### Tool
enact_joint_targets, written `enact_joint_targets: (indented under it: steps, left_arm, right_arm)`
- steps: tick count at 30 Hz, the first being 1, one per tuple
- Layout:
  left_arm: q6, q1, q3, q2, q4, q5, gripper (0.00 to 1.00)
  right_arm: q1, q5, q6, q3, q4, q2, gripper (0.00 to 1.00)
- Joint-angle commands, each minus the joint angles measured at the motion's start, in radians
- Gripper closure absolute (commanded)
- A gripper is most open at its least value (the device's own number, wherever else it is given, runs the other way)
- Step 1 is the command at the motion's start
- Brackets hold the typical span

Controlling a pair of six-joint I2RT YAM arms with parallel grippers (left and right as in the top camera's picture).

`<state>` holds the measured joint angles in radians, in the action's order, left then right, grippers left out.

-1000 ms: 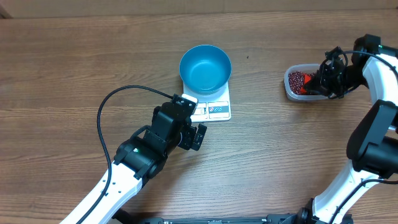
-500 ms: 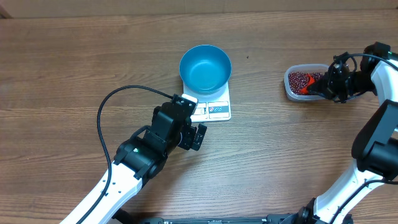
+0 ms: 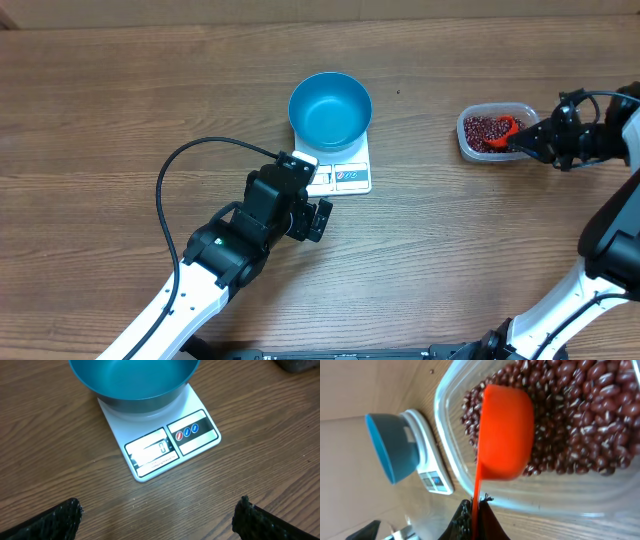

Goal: Scoop item into bowl and weigh 150g on scale
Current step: 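Dip the scoop into the red beans with right gripper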

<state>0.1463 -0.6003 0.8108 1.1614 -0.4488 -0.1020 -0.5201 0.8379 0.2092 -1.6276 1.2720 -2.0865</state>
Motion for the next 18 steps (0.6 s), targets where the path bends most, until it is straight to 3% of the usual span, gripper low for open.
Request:
enact_joint_targets:
  steps: [1,18]
  left_arm:
    - [-0.012,0.006,0.005,0.003,0.000,-0.012,0.01]
    - [-0.012,0.006,0.005,0.003,0.000,-0.012,0.01]
  right_arm:
    - [-0.023,0.084,0.079,0.005,0.015,-0.004,0.96]
    - [-0.094,0.290,0.321,0.005,0.186,-0.004,0.96]
